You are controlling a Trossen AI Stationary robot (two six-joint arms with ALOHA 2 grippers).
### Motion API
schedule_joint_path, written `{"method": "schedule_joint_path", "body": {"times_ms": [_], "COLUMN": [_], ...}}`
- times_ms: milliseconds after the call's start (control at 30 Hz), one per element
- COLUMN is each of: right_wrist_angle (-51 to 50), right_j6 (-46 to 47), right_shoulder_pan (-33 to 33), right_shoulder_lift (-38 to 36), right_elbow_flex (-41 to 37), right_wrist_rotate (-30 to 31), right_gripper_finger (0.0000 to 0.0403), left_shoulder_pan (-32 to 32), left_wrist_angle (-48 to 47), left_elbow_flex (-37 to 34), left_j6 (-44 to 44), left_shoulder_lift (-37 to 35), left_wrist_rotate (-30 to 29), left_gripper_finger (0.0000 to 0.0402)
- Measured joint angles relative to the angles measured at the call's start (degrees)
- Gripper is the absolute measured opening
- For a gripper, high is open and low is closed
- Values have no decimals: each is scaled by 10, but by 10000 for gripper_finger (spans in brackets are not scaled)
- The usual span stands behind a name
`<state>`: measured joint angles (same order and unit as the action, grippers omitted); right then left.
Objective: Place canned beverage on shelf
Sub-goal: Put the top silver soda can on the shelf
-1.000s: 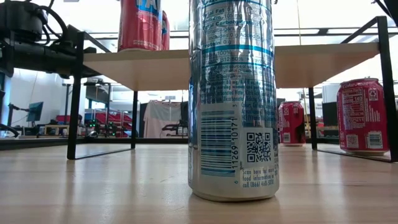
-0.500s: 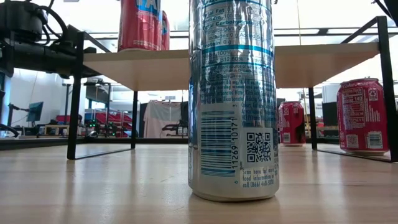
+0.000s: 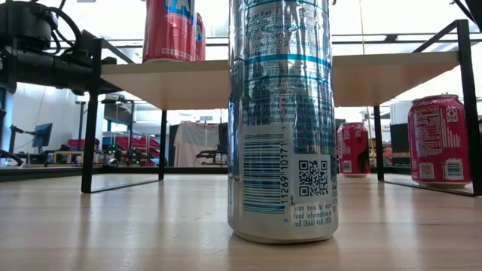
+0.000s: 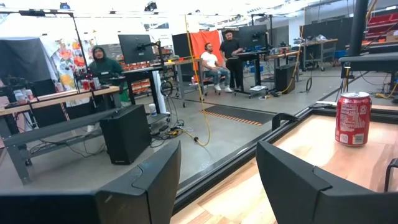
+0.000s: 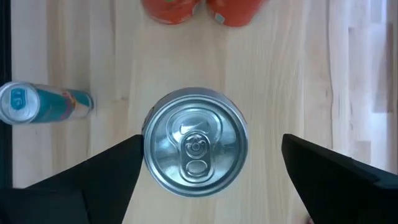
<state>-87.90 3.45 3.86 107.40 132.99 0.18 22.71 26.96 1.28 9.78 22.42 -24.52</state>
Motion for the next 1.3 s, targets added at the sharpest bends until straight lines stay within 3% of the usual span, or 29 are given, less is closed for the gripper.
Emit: {"method": "schedule_joint_path", "body": {"times_ms": [333,633,767,1300], "right_wrist_angle": [-2,-2,-1,0], "right_j6": [9,-14,-31,-395], "right_shoulder_pan": [0,0,0,12], "right_shoulder_lift": [15,23,22,21], "right_elbow_flex": [0,0,0,0], "right_wrist_rotate": [-7,-34,-49,-87], "right_gripper_finger": [361,273,271,269], "left_shoulder_pan": [0,0,0,0], "left_wrist_angle": [0,0,0,0], "left_elbow_flex": [0,0,0,0], "left_j6": [0,0,0,0], "left_shoulder_lift": [0,0,0,0], "left_wrist_rotate": [0,0,0,0], "left_gripper_finger": [195,195,195,195]}}
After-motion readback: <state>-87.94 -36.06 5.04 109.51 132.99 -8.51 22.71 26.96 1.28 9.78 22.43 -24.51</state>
